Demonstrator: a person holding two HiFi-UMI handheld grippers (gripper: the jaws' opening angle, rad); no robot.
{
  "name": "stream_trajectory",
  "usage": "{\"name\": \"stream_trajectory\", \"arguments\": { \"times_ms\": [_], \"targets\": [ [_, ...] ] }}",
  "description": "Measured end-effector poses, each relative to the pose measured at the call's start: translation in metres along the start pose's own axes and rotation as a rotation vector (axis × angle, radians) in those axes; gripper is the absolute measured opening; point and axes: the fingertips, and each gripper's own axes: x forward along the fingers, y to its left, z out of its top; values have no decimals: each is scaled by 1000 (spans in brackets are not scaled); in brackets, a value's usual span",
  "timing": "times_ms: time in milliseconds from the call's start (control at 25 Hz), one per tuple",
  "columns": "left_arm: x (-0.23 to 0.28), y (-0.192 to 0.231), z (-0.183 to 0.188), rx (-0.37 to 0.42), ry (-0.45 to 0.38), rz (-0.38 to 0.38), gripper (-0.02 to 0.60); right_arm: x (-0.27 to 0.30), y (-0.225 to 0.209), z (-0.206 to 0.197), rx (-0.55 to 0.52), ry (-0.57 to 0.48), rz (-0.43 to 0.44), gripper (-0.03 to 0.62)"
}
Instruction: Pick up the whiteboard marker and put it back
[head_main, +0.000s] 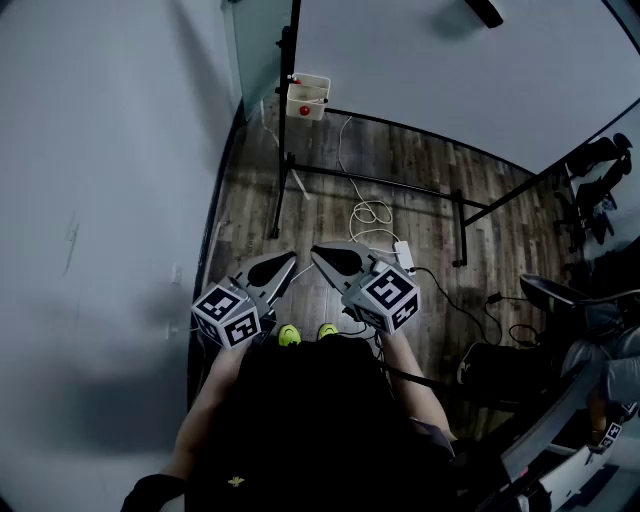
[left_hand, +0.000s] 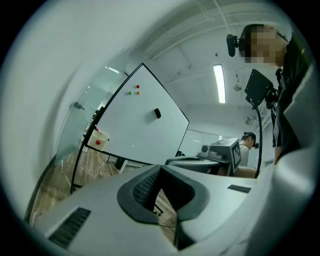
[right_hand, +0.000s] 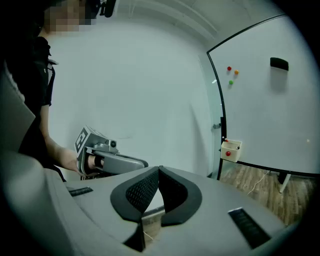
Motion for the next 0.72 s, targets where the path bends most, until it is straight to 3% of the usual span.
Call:
{"name": "stream_trajectory", "arguments": {
  "times_ms": [480,720],
  "targets": [
    [-2,6,3,6,3,-2,21,-12,-18,10,4,-29,-83,5],
    [1,5,3,0,10,-11,21,-10,-15,6,11,-13,-70,5]
  ]
}}
